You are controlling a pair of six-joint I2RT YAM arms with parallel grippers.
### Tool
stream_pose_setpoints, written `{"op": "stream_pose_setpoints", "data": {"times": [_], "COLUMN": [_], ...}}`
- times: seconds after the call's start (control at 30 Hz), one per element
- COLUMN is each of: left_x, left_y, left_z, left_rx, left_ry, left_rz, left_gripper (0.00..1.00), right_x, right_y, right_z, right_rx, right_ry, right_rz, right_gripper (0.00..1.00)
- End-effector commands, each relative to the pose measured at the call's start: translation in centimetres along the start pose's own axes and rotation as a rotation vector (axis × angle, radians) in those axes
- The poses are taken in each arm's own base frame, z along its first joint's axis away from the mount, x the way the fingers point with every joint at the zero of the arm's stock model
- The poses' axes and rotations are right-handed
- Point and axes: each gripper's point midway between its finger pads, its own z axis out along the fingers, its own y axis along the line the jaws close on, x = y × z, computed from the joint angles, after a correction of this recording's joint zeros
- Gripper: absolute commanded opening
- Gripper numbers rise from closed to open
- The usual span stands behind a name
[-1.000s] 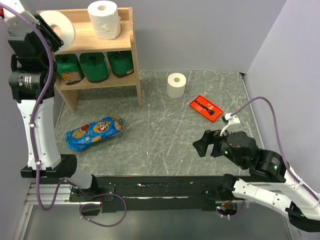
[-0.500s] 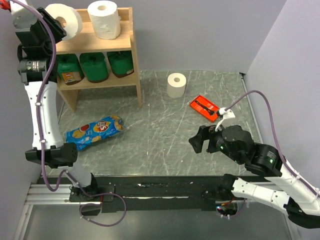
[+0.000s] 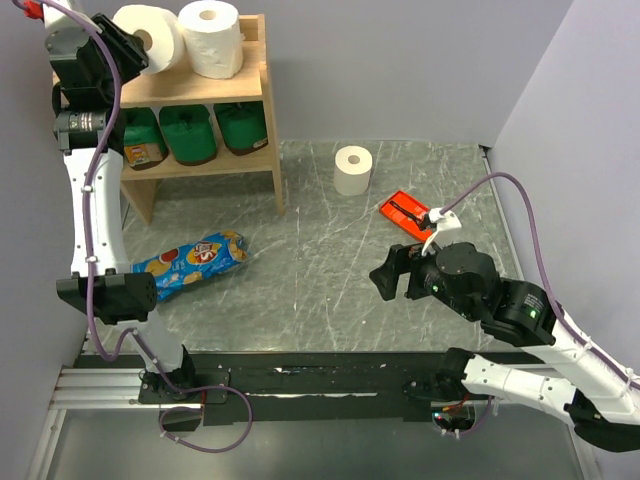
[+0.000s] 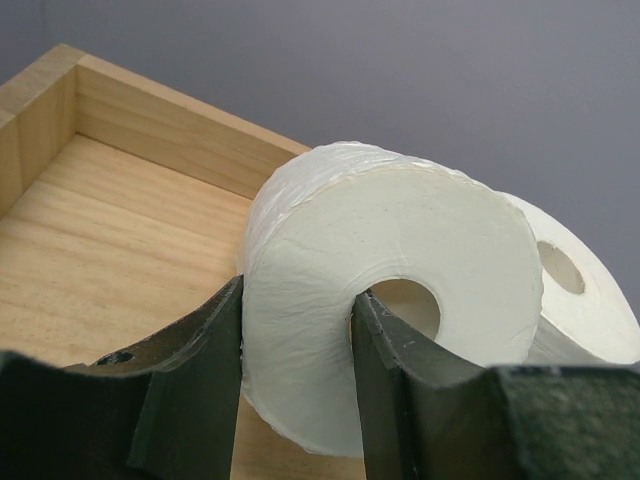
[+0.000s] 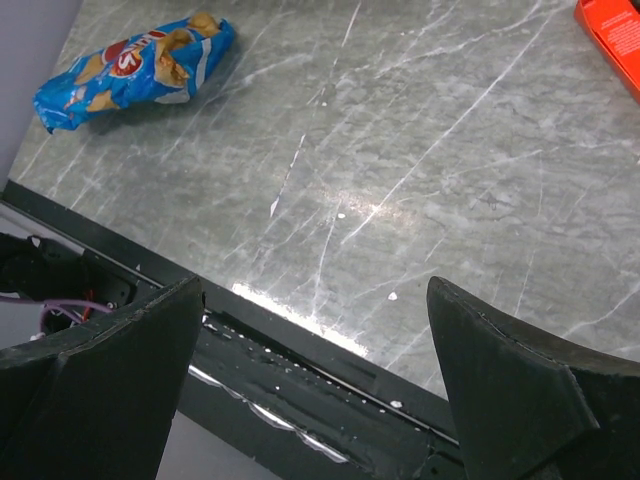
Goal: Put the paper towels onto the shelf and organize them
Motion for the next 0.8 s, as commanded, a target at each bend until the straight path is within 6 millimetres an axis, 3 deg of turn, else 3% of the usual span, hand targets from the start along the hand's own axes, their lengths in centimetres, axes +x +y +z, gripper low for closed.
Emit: {"op": "stream_pose_setpoints", "data": {"times": [0.0,0.13,0.23,0.33,0.43,0.57,0.7,0.77], "left_x": [-5.1,-4.9,-4.7,-5.3,-6.7,-7.9,-6.8,-6.6], "left_y": [-5.8,-7.6,-7.5,-5.4,-4.5,-4.8,-4.7,-4.9], "left_z": [-2.7,-3.2,-2.9,-3.1,-4.3,-5.8,-5.2,-4.9], "left_rx": [0.242,0.339,0.33,0.201,0.134,0.142,0.151,0.156], "left_ry": [-0.138,-0.118,-0.097,-0.122,-0.15,-0.197,-0.165,-0.149], "left_rz": [-0.046,-0.067,-0.077,-0.059,-0.043,-0.059,-0.058,-0.052], "left_gripper": [0.36,0.37,0.36,0.36,0.37,0.47,0.51,0.6], "right_x": [-2.5,-2.3,-2.2,-2.2,-2.2,-2.2,-2.3,-2.2], "right_y": [0.9,1.0,1.0,0.8,0.6,0.7,0.9,1.0], "right_z": [-0.6,-0.5,-0.6,-1.0,-1.2,-1.3,-1.3,-1.3], "right_rx": [-0.033,-0.037,-0.044,-0.047,-0.047,-0.056,-0.057,-0.064], "right_ry": [-0.075,-0.071,-0.074,-0.083,-0.091,-0.099,-0.086,-0.083], "right_rz": [0.012,0.011,0.02,0.03,0.037,0.041,0.044,0.042], "right_gripper": [1.0,1.0,1.0,0.99,0.99,1.0,1.0,1.0]}}
